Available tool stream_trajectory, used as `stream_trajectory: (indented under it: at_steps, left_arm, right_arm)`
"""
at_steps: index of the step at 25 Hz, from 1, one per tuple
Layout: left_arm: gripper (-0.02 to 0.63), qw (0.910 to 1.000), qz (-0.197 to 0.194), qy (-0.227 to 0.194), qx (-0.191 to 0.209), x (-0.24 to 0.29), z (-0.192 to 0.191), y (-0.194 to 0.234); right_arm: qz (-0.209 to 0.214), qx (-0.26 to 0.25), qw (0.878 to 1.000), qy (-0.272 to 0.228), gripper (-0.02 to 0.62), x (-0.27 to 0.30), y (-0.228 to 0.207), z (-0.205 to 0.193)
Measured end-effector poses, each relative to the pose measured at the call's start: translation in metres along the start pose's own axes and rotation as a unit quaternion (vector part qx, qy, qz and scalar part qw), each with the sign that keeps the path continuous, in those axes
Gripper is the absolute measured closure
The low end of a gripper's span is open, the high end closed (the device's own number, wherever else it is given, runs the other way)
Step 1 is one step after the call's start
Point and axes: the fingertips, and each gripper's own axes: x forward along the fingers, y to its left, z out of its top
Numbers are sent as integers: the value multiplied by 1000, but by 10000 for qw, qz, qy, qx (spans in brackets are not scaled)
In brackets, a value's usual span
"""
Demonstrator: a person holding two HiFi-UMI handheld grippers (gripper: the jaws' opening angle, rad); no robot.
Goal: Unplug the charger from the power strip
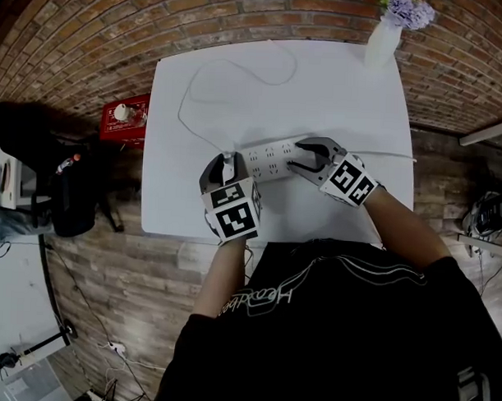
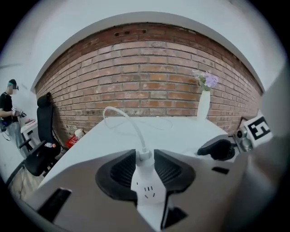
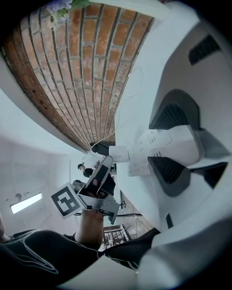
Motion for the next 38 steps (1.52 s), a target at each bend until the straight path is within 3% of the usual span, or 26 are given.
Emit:
stream_trajectory:
  at_steps: [6, 12, 16, 19, 33, 35, 38]
  left_arm:
    - [440, 9992, -18, -116, -372, 7, 1, 1]
    - [419, 9975, -112, 141, -687, 23, -10, 0]
    - [469, 9978, 81, 114, -653, 26, -12, 5]
    - [471, 9979, 104, 97, -636, 26, -12, 4]
    - [472, 9965, -214, 232, -773, 24, -11, 5]
    - [472, 9980, -137, 206, -584, 24, -9, 4]
    - [472, 9998, 170, 20, 63, 21, -1, -5]
  right_arm:
    - [-23, -41, 10000, -28, 430, 2, -1, 0]
    - [-18, -39, 10000, -23, 430, 2, -1, 2]
    - [-21, -64, 10000, -47, 430, 2, -1, 2]
    - [-32, -73, 10000, -55, 430, 2, -1, 1]
    - [-11, -81, 9999, -88, 431, 0, 0, 2]
    - [-21, -81, 9999, -95, 431, 0, -1, 2]
    - [-36, -7, 9999, -139, 430, 0, -3, 2]
